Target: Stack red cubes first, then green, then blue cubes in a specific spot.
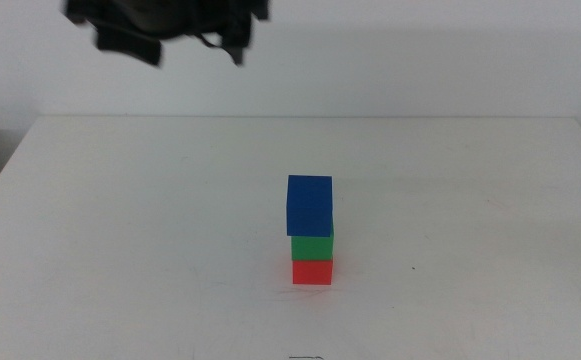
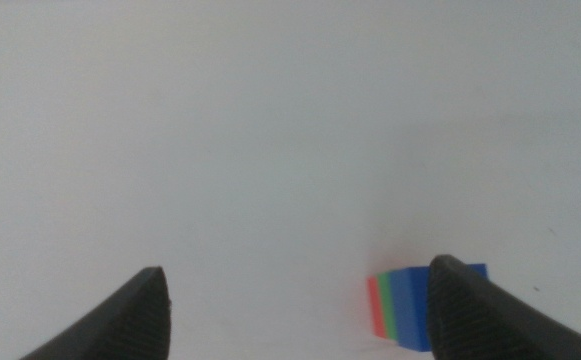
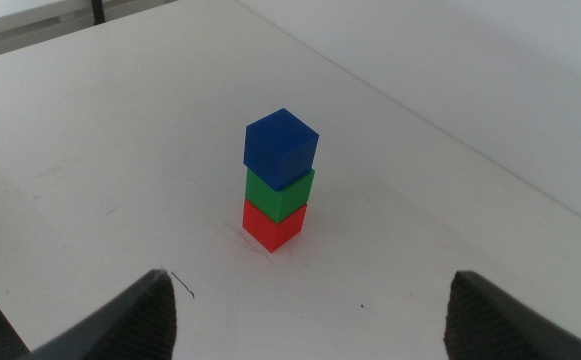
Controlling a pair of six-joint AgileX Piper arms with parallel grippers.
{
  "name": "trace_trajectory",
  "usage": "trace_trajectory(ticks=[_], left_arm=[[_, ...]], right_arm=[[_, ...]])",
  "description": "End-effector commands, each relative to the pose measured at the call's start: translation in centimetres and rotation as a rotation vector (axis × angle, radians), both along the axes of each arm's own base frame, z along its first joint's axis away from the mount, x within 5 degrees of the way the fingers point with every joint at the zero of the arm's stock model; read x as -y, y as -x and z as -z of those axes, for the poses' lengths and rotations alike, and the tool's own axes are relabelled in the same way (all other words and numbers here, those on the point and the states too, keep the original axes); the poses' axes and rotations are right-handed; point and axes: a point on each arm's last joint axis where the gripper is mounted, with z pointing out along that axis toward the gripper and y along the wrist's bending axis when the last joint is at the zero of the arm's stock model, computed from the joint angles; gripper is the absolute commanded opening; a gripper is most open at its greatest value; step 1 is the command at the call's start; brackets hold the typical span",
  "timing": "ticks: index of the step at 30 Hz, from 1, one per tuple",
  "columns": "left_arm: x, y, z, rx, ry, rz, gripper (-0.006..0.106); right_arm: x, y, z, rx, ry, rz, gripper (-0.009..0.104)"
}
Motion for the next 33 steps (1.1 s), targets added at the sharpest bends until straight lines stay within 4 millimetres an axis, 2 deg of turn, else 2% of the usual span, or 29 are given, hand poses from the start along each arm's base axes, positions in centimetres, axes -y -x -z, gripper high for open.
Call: trace_trajectory(ticks=[1, 5, 7, 13, 17, 21, 26, 33], left_arm=[[-2.2, 2.3, -2.8, 0.066, -0.034, -0.012, 0.085], [-4.4, 4.4, -4.2, 0.123, -0.05, -0.036, 0.085], [-6.2, 5.5, -4.3, 0.131, -0.052, -0.058, 0.085], [-12.2, 8.6, -3.0, 0.191, -0.021, -0.114, 0.085], [-14.6, 10.9, -2.2, 0.297, -0.013, -0.113, 0.085], [-15.5, 13.1, -1.9, 0.372, -0.008, -0.129, 0.085], [-15.8, 15.4, -2.5, 0.444, 0.0, -0.131, 0.084], [-15.9, 16.4, -2.8, 0.472, 0.004, -0.132, 0.084]], right_arm=[[0.0, -0.2, -1.2, 0.077, -0.043, 0.012, 0.082], [0.0, -0.2, -1.2, 0.076, -0.044, 0.011, 0.082], [0.0, -0.2, -1.2, 0.076, -0.043, 0.012, 0.082], [0.0, -0.2, -1.2, 0.077, -0.042, 0.012, 0.082], [0.0, -0.2, -1.2, 0.077, -0.042, 0.012, 0.082], [0.0, -0.2, -1.2, 0.076, -0.043, 0.011, 0.082], [0.0, -0.2, -1.2, 0.076, -0.043, 0.011, 0.082], [0.0, -0.2, -1.2, 0.076, -0.043, 0.011, 0.082]])
